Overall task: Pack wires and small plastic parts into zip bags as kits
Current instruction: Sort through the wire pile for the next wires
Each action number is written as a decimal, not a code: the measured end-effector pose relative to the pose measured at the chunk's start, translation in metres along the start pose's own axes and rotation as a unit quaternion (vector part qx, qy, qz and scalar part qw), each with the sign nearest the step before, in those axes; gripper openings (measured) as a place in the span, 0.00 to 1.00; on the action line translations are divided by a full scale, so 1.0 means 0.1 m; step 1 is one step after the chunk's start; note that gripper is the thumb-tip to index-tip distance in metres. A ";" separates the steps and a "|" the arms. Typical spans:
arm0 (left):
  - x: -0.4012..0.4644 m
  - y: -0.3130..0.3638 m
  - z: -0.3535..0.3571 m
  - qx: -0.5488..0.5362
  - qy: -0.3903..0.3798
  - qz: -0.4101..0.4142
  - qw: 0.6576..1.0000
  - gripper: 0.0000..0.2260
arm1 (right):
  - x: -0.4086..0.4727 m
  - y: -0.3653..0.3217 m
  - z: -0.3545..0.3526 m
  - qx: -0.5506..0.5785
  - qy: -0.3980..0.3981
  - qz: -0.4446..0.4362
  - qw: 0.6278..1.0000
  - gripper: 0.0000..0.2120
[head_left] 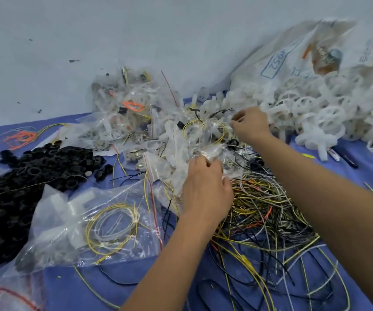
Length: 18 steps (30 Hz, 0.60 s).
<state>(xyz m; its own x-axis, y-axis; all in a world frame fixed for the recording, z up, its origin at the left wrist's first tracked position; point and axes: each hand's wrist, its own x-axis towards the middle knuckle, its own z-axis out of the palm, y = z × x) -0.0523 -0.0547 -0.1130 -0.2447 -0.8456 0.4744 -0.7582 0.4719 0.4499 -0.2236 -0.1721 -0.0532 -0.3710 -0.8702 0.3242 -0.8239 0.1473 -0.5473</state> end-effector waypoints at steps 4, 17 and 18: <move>-0.01 -0.01 0.03 -0.021 -0.005 -0.016 1.000 0.10 | 0.30 -0.06 0.26 -0.078 0.040 -0.039 0.995 0.25; 0.12 -0.22 -0.04 -0.085 0.011 -0.035 0.996 0.07 | 0.56 -0.13 0.06 -0.070 0.042 -0.200 0.976 0.06; 0.13 -0.23 -0.06 -0.093 0.015 -0.044 0.995 0.07 | 0.51 -0.10 -0.01 -0.036 0.073 -0.191 0.978 0.06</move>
<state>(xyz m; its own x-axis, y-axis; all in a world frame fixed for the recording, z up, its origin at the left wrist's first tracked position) -0.0350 -0.0751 -0.1127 -0.1624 -0.8787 0.4490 -0.6503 0.4375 0.6210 -0.2350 -0.2169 -0.0306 -0.0822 -0.7927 0.6040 -0.9406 -0.1386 -0.3099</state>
